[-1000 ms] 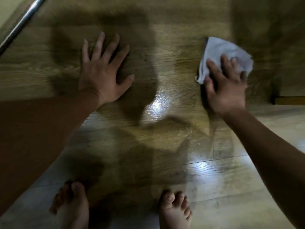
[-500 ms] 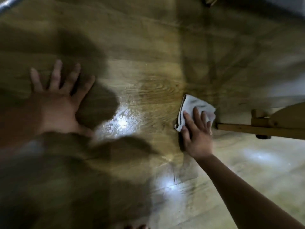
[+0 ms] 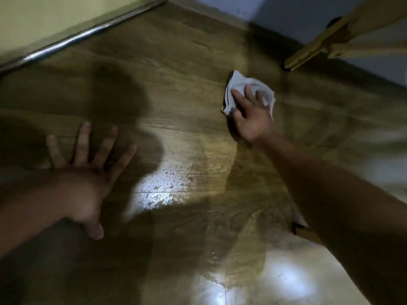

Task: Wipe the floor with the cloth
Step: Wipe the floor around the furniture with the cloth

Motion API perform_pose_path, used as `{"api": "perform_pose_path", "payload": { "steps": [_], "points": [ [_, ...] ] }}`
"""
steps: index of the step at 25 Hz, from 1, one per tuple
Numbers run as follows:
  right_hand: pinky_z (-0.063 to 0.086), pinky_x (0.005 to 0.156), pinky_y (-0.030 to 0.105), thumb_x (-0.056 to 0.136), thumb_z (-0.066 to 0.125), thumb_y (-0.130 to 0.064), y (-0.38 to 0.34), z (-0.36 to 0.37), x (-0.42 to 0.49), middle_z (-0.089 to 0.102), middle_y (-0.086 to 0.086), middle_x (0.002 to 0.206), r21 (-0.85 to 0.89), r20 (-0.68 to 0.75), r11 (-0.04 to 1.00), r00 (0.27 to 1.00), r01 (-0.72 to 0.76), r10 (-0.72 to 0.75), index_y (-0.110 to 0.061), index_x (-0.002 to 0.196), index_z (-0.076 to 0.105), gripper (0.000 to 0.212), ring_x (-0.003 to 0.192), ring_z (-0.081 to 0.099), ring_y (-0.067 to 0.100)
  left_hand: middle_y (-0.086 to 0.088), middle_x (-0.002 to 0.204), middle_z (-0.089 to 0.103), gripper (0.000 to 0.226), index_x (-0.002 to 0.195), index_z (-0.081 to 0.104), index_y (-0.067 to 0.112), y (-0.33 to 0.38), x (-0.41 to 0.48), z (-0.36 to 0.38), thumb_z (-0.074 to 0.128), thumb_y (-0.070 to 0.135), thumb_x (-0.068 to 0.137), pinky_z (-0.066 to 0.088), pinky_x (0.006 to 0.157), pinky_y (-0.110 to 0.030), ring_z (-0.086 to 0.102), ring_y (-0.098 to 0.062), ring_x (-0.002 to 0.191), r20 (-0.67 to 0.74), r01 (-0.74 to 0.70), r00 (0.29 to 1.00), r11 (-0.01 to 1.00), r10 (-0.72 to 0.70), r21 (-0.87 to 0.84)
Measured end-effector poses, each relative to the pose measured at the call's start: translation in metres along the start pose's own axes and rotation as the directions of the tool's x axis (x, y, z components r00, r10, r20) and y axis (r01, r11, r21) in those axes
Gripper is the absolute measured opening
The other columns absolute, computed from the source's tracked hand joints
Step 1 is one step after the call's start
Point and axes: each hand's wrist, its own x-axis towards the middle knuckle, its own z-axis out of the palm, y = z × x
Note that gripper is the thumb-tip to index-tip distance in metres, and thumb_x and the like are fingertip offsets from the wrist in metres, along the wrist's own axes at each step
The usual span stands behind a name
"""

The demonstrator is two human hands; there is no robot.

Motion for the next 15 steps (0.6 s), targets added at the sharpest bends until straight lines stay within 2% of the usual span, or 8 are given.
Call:
{"api": "perform_pose_path", "payload": {
  "steps": [5, 8, 11, 13, 15],
  "points": [
    [0.001, 0.119, 0.053, 0.097, 0.033, -0.052, -0.004, -0.027, 0.066, 0.005, -0.007, 0.164, -0.014, 0.091, 0.999, 0.995, -0.033, 0.034, -0.049, 0.148, 0.019, 0.053, 0.15, -0.005, 0.028, -0.011, 0.126, -0.07, 0.178, 0.112, -0.065, 0.034, -0.002, 0.005, 0.008, 0.083, 0.073, 0.022, 0.006, 0.103, -0.082, -0.06, -0.052, 0.114, -0.037, 0.008, 0.999, 1.0, -0.009, -0.028],
    [0.005, 0.119, 0.05, 0.099, 0.035, -0.051, 0.0, -0.045, 0.098, 0.004, -0.005, 0.164, -0.034, 0.126, 0.999, 0.992, -0.018, 0.022, -0.044, 0.15, 0.018, 0.054, 0.15, -0.002, 0.028, -0.009, 0.132, -0.066, 0.181, 0.12, -0.06, 0.038, -0.003, 0.012, 0.015, 0.081, 0.072, 0.013, 0.003, 0.1, -0.083, -0.061, -0.049, 0.115, -0.077, -0.004, 0.997, 0.999, 0.0, -0.042],
    [0.01, 0.119, 0.042, 0.1, 0.04, -0.043, -0.004, -0.054, 0.135, 0.011, 0.006, 0.163, 0.006, 0.147, 1.0, 0.989, 0.003, -0.004, -0.033, 0.153, 0.02, 0.057, 0.149, 0.009, 0.031, -0.005, 0.137, -0.063, 0.184, 0.125, -0.056, 0.042, -0.007, 0.015, 0.025, 0.078, 0.07, 0.002, -0.004, 0.097, -0.083, -0.06, -0.046, 0.119, -0.085, -0.018, 0.996, 0.999, 0.014, -0.051],
    [0.005, 0.12, 0.043, 0.102, 0.035, -0.045, -0.009, -0.051, 0.146, 0.004, 0.009, 0.163, 0.046, 0.145, 0.998, 0.989, -0.043, 0.036, -0.033, 0.153, 0.015, 0.057, 0.15, 0.002, 0.033, -0.004, 0.137, -0.064, 0.184, 0.124, -0.056, 0.044, -0.008, 0.016, 0.023, 0.08, 0.068, 0.002, -0.008, 0.095, -0.083, -0.06, -0.045, 0.119, -0.093, -0.041, 0.995, 0.998, 0.037, -0.045],
    [-0.003, 0.119, 0.047, 0.102, 0.03, -0.046, -0.009, -0.043, 0.141, -0.006, 0.003, 0.164, 0.079, 0.122, 0.993, 0.99, -0.084, 0.074, -0.038, 0.153, 0.012, 0.054, 0.149, -0.009, 0.032, -0.004, 0.134, -0.065, 0.184, 0.122, -0.058, 0.043, -0.007, 0.016, 0.018, 0.083, 0.067, 0.007, -0.008, 0.095, -0.084, -0.061, -0.046, 0.117, -0.106, -0.061, 0.993, 0.997, 0.056, -0.047]
  ]
}}
